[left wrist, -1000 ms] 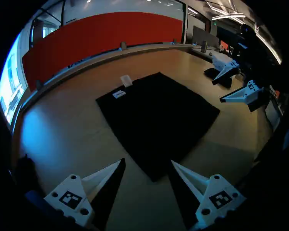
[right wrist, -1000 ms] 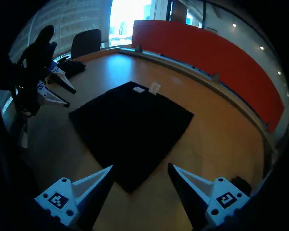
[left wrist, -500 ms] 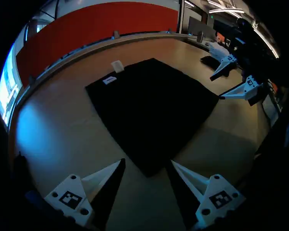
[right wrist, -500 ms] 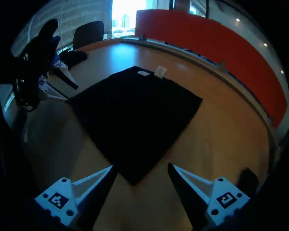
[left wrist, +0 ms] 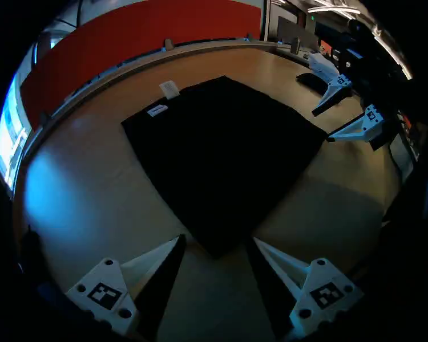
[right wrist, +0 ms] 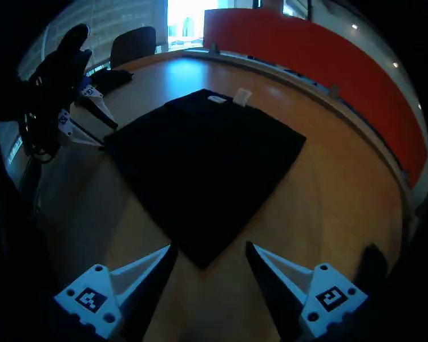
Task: Fold towel
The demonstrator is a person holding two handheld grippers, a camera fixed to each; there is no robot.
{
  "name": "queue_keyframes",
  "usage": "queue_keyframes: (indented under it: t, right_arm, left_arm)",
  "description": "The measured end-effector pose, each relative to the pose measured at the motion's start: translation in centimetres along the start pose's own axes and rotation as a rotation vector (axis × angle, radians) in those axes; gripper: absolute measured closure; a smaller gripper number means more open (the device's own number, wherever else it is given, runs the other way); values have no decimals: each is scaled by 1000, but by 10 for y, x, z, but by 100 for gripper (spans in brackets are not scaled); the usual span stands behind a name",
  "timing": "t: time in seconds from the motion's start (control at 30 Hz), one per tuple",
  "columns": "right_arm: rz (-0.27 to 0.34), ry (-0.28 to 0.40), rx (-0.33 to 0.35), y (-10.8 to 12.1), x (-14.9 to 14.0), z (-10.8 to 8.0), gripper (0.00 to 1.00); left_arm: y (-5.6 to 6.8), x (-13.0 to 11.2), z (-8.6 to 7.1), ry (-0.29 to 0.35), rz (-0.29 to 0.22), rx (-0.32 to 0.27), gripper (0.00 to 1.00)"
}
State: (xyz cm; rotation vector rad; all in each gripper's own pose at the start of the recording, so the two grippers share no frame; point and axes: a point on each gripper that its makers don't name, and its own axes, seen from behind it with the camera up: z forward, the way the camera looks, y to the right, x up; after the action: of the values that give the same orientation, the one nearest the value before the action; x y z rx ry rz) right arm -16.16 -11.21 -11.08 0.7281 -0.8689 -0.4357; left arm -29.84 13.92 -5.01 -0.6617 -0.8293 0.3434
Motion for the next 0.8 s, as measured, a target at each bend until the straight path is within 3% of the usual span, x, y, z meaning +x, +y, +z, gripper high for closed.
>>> queue_keyframes:
  t: [0.43,0.7,0.8]
  right_arm:
    - [34,-20,19,-2,-10,6,39]
    - [22,-18,20,-2,-10,7,42]
    - [10,-16,25,-5,-10,6,47]
  left_arm:
    - [-1,0,-1,-9,-17,14,31]
    - [-1,0,-1,-15,-37,25,37]
    - [0,0,-1,-17,-36,27,38]
